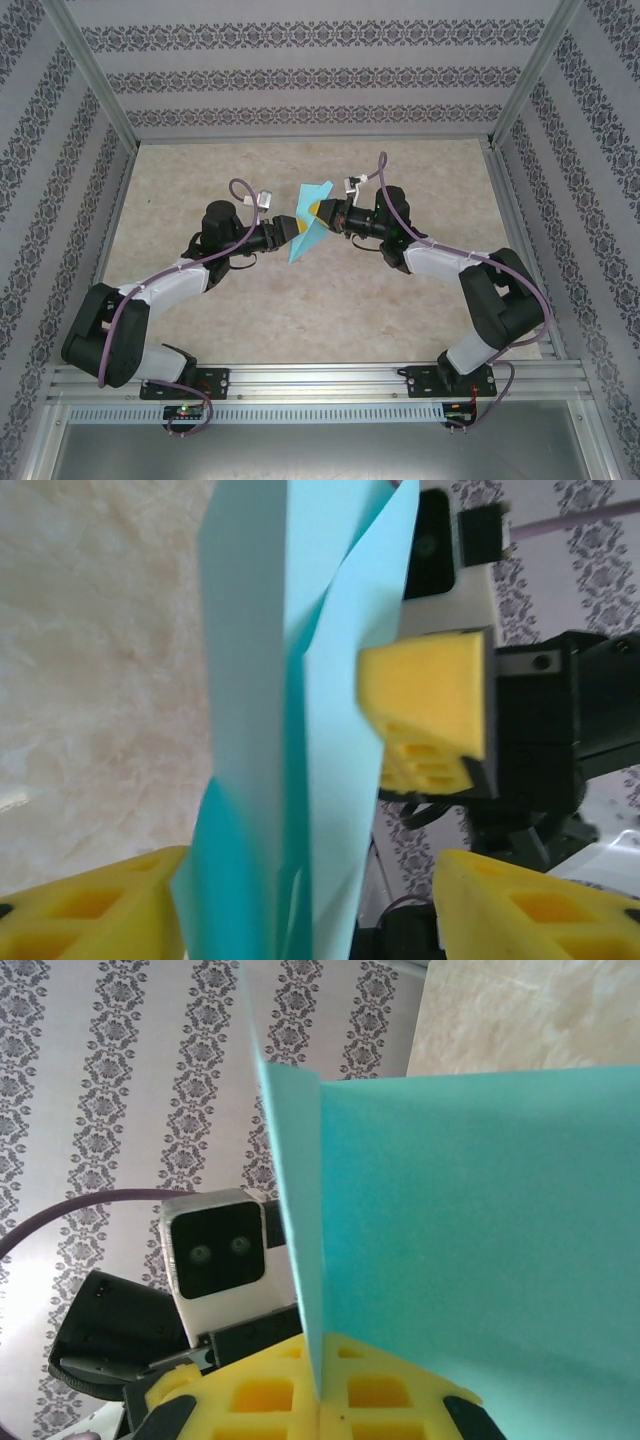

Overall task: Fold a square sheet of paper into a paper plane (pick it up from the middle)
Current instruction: Turn over the paper at the center of the table.

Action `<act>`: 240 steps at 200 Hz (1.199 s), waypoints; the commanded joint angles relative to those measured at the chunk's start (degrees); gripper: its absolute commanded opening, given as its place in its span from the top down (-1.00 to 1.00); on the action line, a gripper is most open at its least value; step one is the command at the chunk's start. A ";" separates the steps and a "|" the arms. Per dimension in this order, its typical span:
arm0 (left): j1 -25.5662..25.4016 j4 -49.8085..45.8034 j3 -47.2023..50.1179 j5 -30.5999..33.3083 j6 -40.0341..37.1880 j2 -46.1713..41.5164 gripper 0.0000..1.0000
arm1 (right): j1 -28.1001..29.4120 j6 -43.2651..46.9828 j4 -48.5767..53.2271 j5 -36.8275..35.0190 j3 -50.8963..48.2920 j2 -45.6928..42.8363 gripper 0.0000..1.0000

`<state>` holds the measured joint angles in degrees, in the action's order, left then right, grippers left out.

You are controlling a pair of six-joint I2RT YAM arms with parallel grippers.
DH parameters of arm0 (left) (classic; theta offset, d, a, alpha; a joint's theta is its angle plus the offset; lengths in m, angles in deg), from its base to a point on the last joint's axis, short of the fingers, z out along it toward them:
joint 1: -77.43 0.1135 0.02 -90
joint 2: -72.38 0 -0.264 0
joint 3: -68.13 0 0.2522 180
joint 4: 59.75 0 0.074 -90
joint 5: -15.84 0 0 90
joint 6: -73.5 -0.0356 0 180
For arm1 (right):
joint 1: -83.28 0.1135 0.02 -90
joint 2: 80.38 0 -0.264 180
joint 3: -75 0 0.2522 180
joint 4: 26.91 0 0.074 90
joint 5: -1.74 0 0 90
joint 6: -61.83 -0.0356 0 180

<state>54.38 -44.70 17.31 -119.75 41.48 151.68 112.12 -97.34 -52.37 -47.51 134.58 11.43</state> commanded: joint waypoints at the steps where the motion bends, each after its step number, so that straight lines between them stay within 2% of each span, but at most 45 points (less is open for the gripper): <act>1: -0.65 6.86 0.75 0.57 2.77 0.67 -0.10 | 0.08 -1.28 -4.82 1.52 -0.80 1.15 0.90; 66: -0.62 4.33 -0.57 -0.09 0.96 1.88 0.59 | 0.07 -0.29 -3.67 2.01 -0.33 2.24 0.89; 87: -0.67 2.37 -1.10 0.29 -0.15 2.16 0.75 | -0.27 0.69 -0.68 2.13 0.04 1.91 0.83; 97: -0.66 0.83 -1.45 0.77 -1.18 2.08 0.80 | -0.74 1.83 1.88 1.84 0.09 1.02 0.72; 113: -0.60 -3.92 -2.36 1.95 -4.00 1.45 0.86 | -2.22 5.30 8.21 -0.04 -0.36 -1.72 0.33; 126: -0.65 -9.49 -3.44 3.73 -7.26 0.67 0.87 | -3.44 10.38 16.91 -3.49 -0.49 -5.28 0.08; 143: -0.65 -20.01 -5.85 7.70 -13.18 -0.66 0.89 | -4.29 16.92 28.42 -9.49 -0.21 -9.70 -0.14; 166: -1.04 -39.23 -11.56 18.12 -21.72 -1.76 0.90 | -4.75 24.20 40.76 -18.75 0.27 -14.65 -0.35; 188: -3.56 -56.81 -18.96 34.39 -28.38 -0.92 0.90 | -4.76 27.95 46.82 -26.29 -0.19 -17.84 -0.58; 216: -9.04 -71.09 -27.30 55.22 -31.62 2.75 0.90 | -4.75 29.44 48.85 -31.67 -2.17 -20.21 -0.80; 240: -14.23 -80.74 -34.24 71.73 -31.12 8.70 0.92 | -4.76 29.36 49.39 -34.66 -3.69 -21.45 -0.86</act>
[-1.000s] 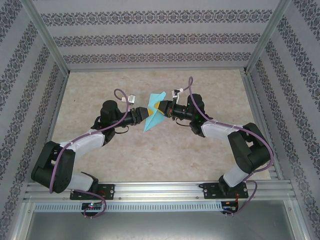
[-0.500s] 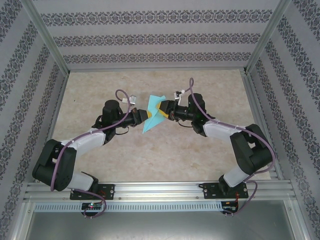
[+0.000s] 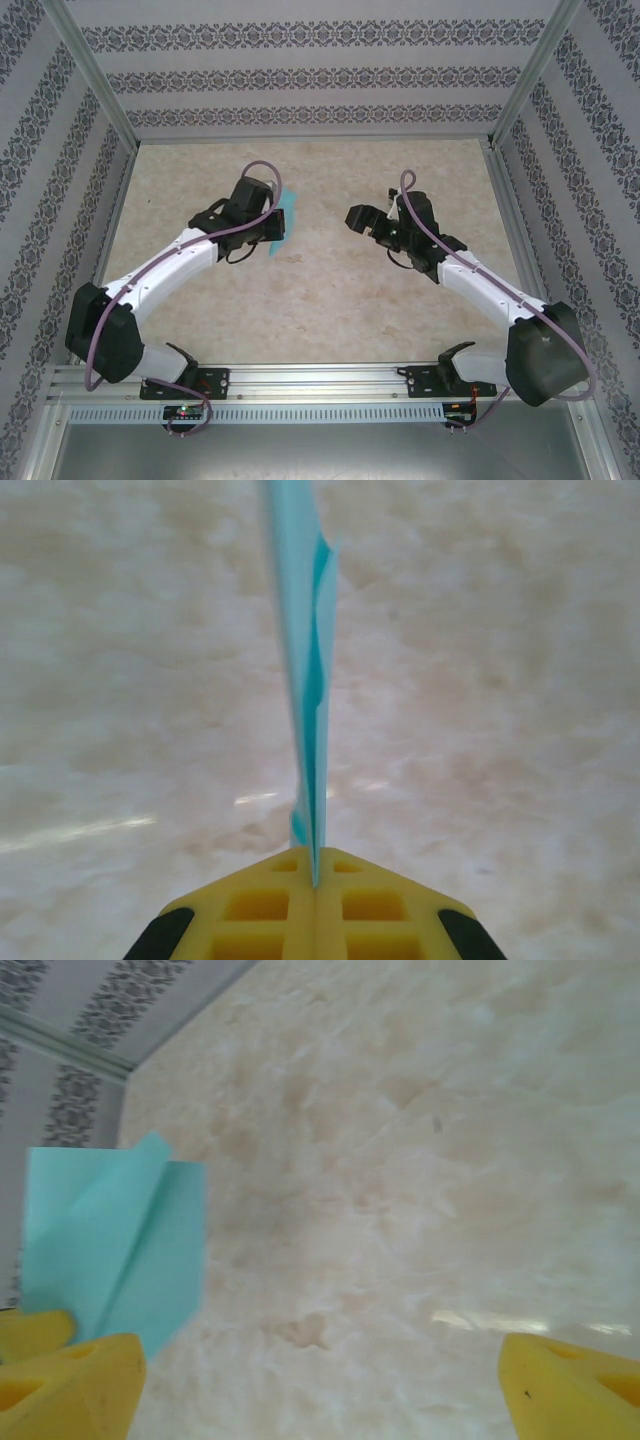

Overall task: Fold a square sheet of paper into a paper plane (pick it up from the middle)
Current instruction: Turn over the paper at the center of the table.

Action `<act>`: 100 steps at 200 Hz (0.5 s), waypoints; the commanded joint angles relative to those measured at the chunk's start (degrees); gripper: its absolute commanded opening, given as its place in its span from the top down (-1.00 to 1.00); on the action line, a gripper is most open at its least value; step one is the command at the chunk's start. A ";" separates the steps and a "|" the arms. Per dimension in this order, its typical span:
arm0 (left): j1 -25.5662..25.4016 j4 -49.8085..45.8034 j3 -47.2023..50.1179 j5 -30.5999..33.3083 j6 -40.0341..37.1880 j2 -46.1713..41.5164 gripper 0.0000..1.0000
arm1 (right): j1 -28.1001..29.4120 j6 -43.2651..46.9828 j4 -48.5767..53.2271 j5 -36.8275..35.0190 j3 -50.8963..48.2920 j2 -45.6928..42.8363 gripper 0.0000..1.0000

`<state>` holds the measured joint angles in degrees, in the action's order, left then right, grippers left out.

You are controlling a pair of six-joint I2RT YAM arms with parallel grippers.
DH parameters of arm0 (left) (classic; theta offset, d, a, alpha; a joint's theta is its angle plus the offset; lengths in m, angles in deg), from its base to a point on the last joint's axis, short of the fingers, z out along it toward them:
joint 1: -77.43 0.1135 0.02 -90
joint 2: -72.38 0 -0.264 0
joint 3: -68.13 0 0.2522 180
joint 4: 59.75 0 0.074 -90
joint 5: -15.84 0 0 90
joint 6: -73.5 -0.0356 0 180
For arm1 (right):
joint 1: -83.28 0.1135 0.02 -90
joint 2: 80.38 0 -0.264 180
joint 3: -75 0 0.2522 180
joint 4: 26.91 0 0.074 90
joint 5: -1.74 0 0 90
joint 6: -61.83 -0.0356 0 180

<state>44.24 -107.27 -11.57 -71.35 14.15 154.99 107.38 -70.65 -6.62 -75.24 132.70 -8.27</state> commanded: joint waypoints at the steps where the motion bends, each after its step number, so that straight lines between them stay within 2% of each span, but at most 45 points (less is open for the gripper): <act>1: -4.30 -18.52 -5.75 23.98 -3.65 5.69 0.92 | -0.02 2.67 3.66 -6.98 -1.87 -1.78 -0.86; 20: -7.30 -25.06 -11.09 34.10 -1.91 11.27 0.93 | -0.19 2.20 4.89 -9.40 -2.54 -2.54 -0.86; 38: -9.30 -27.43 -14.01 38.04 -0.57 15.97 0.91 | -0.58 1.11 6.80 -12.81 -3.23 -3.76 -0.86; 65: -11.65 -27.18 -16.55 37.59 1.60 22.74 0.86 | -2.39 -1.84 9.59 -17.48 -5.12 -6.20 -0.86; 100: -13.13 -24.26 -19.15 30.56 4.74 30.31 0.73 | -4.82 -4.87 11.27 -19.45 -7.76 -8.94 -0.86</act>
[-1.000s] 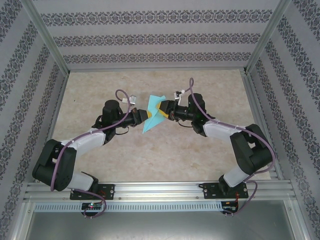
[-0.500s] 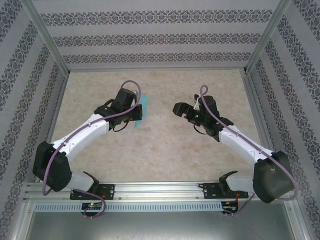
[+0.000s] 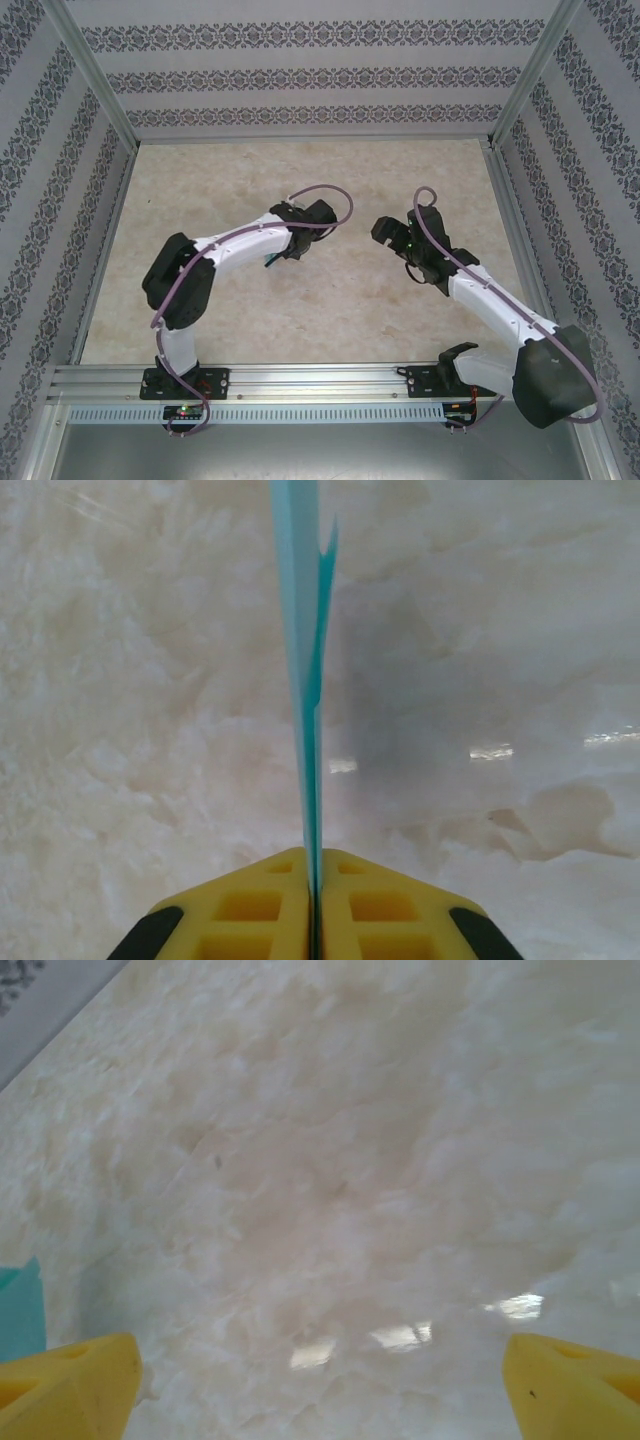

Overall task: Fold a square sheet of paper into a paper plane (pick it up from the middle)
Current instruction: Turn over the paper at the center of the table, then rotate the paper at the center of the table.

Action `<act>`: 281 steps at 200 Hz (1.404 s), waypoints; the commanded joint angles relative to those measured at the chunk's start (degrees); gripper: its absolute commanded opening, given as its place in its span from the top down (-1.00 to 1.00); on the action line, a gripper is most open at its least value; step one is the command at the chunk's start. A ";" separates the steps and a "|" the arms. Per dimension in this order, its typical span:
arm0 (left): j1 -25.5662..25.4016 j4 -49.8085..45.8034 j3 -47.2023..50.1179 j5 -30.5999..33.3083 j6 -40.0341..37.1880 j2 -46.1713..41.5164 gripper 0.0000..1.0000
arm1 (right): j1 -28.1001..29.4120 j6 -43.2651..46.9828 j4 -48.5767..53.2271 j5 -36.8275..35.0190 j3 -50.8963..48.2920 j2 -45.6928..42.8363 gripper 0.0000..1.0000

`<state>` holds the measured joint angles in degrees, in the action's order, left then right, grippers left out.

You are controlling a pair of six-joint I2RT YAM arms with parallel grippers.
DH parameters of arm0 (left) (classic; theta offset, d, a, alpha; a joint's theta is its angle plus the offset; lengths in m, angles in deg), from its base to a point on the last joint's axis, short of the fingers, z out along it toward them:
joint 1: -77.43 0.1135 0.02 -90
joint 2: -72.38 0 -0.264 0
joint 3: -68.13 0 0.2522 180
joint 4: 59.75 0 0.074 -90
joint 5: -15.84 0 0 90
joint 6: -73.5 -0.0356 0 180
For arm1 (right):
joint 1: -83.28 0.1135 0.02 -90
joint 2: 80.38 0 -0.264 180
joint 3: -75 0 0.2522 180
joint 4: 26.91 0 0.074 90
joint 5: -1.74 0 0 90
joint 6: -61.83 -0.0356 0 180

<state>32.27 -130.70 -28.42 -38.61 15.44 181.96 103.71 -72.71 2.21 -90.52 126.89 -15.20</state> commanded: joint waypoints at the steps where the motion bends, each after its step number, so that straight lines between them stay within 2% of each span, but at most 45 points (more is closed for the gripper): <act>1: -1.19 -0.69 -2.34 -2.34 3.59 3.48 0.73 | -1.25 -2.92 2.51 -4.12 -2.02 -2.05 -0.86; 39: -0.92 7.03 -0.70 -14.06 4.53 3.86 0.35 | -2.45 -3.34 1.61 -1.22 -3.76 -3.88 -0.85; 59: 0.46 11.53 1.48 -20.02 4.18 0.21 0.05 | -2.39 -2.38 1.31 0.30 -3.33 -3.67 -0.82; 79: 3.73 17.19 6.11 -25.95 4.75 -5.53 -0.08 | -0.72 -1.96 1.01 1.39 -2.03 -1.85 -0.76; 104: 9.25 22.70 13.52 -29.77 5.88 -13.13 -0.34 | 6.29 -2.64 0.39 -0.43 1.51 3.15 -0.62; 129: 15.85 24.46 19.98 -30.71 6.97 -19.28 -0.58 | 15.20 -3.70 -2.30 -1.19 7.28 11.77 -0.37; 164: 24.34 28.11 27.70 -32.21 10.02 -26.93 -0.84 | 25.93 -5.58 -4.61 0.46 18.19 26.41 0.10; 177: 26.55 28.15 29.39 -31.86 10.11 -29.06 -0.90 | 28.78 -5.72 -5.56 2.44 22.20 31.18 0.28; 198: 29.38 27.85 31.64 -31.90 10.24 -31.27 -0.96 | 31.86 -6.00 -5.03 4.45 27.69 37.21 0.44; 235: 31.01 29.06 34.12 -33.76 10.27 -32.10 -0.99 | 33.45 -6.44 -3.21 8.72 34.14 45.29 0.48; 281: 31.47 30.38 34.81 -35.18 10.12 -31.97 -1.00 | 32.95 -3.28 2.57 8.37 36.97 49.79 0.48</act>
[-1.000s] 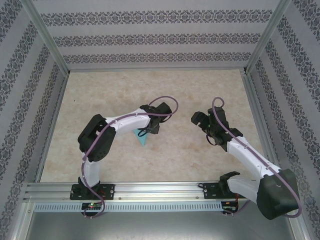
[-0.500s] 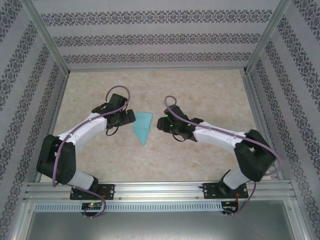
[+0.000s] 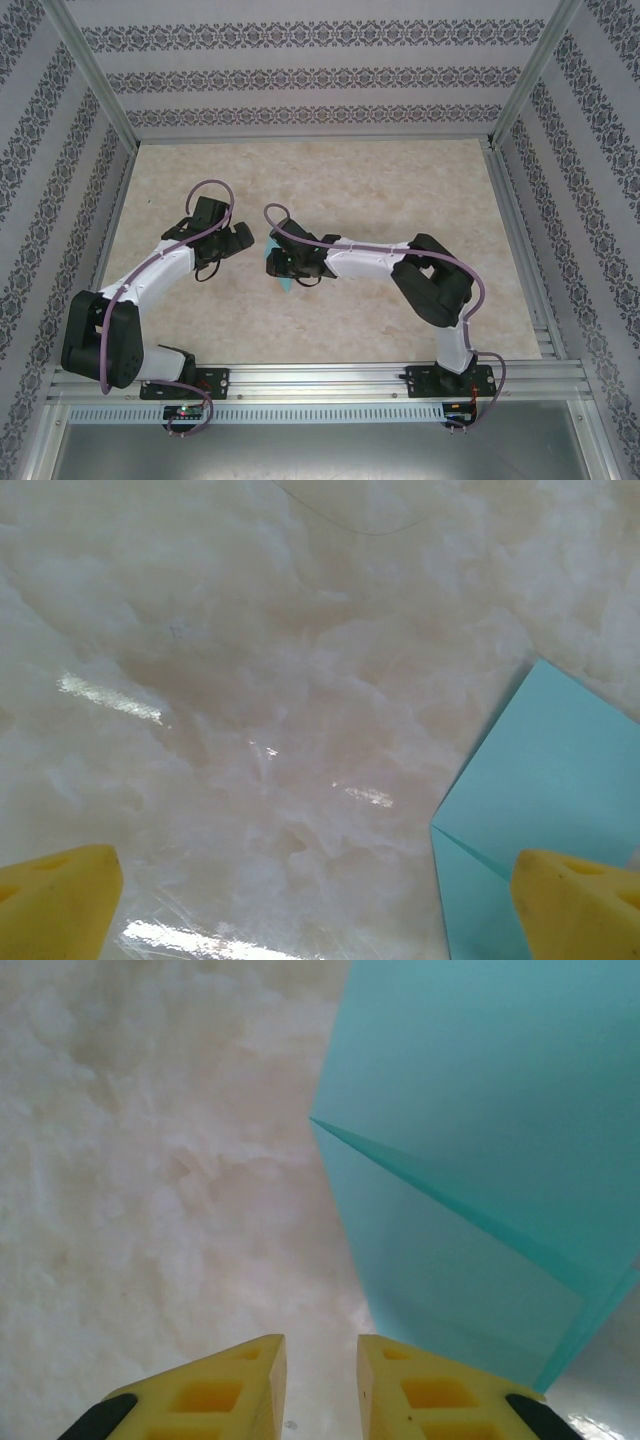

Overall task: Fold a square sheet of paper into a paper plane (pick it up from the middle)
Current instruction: Rotate the paper at the center of the table, then fold the wing for the fifth time at the center of the table.

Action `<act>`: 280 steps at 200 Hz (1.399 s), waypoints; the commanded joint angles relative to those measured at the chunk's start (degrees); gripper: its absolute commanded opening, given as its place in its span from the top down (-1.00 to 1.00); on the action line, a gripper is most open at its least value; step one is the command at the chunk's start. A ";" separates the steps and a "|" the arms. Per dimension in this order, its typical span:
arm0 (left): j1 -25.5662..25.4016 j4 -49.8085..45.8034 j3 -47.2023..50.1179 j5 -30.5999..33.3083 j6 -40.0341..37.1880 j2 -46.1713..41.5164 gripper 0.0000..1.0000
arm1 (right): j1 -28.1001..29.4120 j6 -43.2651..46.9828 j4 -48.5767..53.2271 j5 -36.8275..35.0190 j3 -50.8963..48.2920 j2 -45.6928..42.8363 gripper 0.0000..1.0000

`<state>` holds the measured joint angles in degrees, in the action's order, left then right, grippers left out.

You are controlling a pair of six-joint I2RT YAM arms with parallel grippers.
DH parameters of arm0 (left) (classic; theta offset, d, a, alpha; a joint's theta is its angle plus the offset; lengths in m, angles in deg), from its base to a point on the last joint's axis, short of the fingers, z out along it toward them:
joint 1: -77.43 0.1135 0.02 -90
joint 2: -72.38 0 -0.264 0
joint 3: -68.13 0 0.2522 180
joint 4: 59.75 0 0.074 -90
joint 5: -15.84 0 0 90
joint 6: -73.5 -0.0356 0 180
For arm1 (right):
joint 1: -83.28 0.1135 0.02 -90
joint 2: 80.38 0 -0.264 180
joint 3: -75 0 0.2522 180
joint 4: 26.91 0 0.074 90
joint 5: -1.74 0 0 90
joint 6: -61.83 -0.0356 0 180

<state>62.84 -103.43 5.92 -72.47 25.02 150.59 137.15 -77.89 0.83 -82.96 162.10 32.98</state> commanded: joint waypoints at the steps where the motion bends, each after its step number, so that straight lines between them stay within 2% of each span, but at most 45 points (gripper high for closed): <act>1: 0.88 3.10 0.47 -1.33 0.52 -0.56 -1.00 | -0.55 2.03 4.04 0.83 1.74 1.69 0.48; 29: 0.92 3.02 0.10 -2.56 -0.52 -0.34 -1.00 | -1.81 6.59 7.27 1.53 0.99 1.74 0.48; 98: 0.96 2.62 -0.26 -5.42 -2.71 0.01 -1.00 | -8.91 33.95 20.88 5.81 -7.09 -4.92 0.42; 124: 0.95 3.15 -0.03 -7.55 -3.59 0.35 -1.00 | -11.40 37.58 21.10 6.06 -9.31 -9.78 0.40; 141: 0.97 3.60 0.18 -9.78 -4.03 0.64 -1.00 | -11.50 35.71 19.19 5.41 -9.40 -13.59 0.36; 161: 0.91 4.73 0.66 -12.74 -4.20 0.63 -1.00 | -11.42 27.24 13.58 4.92 -10.62 -17.00 0.30; 195: 0.46 7.76 2.13 -18.02 -3.26 0.72 -1.00 | -10.32 9.57 4.38 -2.74 -15.21 -19.25 0.26; 216: -0.23 10.00 3.02 -20.62 -2.31 1.05 -1.00 | -9.42 2.95 -0.11 -4.51 -17.40 -19.26 0.27; 241: -1.98 12.89 3.89 -23.13 -0.55 1.97 -0.99 | -9.22 -0.85 -2.14 -4.86 -17.49 -16.62 0.27; 280: -4.79 16.41 5.41 -24.63 2.24 3.15 -0.95 | -9.48 0.40 -3.21 -3.08 -15.65 -11.81 0.27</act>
<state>59.65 -92.32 9.96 -94.48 24.51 152.93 127.44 -75.83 0.40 -85.67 144.96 18.55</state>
